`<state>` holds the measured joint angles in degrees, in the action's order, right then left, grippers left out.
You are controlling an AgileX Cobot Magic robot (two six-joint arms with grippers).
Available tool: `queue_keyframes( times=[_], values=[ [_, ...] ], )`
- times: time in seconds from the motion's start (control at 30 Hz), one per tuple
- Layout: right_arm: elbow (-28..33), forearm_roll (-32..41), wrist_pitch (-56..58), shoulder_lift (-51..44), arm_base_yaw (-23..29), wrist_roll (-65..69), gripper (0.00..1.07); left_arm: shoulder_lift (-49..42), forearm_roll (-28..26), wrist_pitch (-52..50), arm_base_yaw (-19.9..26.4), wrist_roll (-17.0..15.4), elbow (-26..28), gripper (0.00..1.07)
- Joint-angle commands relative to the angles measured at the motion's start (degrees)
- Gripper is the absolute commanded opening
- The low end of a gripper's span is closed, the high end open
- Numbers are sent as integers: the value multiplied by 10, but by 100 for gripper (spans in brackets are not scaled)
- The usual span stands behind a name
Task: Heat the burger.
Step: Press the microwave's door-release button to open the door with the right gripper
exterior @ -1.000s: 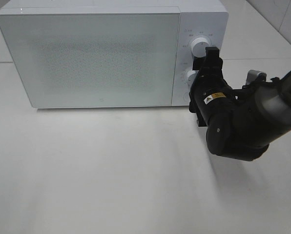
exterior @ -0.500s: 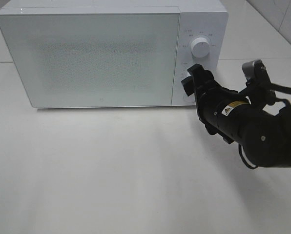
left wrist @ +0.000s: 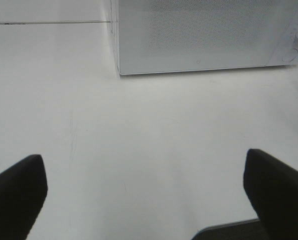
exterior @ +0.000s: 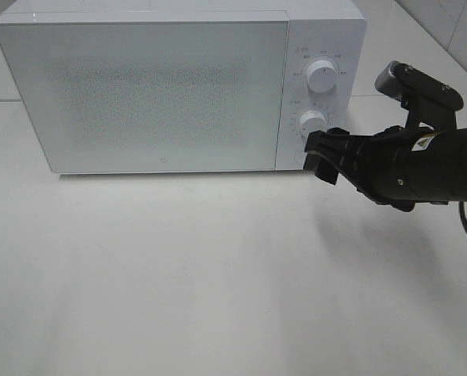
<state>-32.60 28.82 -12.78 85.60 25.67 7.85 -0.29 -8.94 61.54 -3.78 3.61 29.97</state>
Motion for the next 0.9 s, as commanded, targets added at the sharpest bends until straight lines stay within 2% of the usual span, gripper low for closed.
queue_keyframes(
  times=[0.03, 0.2, 0.23, 0.27, 0.33, 0.37, 0.4, 0.5, 0.9],
  values=[
    [-32, -9, 156, -40, -41, -114, 75, -10, -5, -6, 2, -1, -2, 100],
    [-60, -60, 268, -65, -68, -137, 75, -10, -5, -6, 2, -1, -2, 100],
    [-74, -106, 314, -77, -73, -125, 75, -10, -5, -6, 2, -1, -2, 100],
    [-74, -106, 314, -77, -73, -125, 75, -10, -5, -6, 2, -1, -2, 100],
    [-95, -184, 379, -95, -74, -87, 75, -10, -5, -6, 2, -1, -2, 100],
    [-95, -184, 379, -95, -74, -87, 75, -10, -5, -6, 2, -1, -2, 100],
    [-106, -225, 412, -111, -74, -58, 75, -10, -5, -6, 2, -1, -2, 100],
    [-117, -259, 451, -139, -74, -37, 75, -10, -5, -6, 2, -1, -2, 100],
    [-117, -263, 541, -266, -74, -37, 75, -10, -5, -6, 2, -1, -2, 100]
  ],
)
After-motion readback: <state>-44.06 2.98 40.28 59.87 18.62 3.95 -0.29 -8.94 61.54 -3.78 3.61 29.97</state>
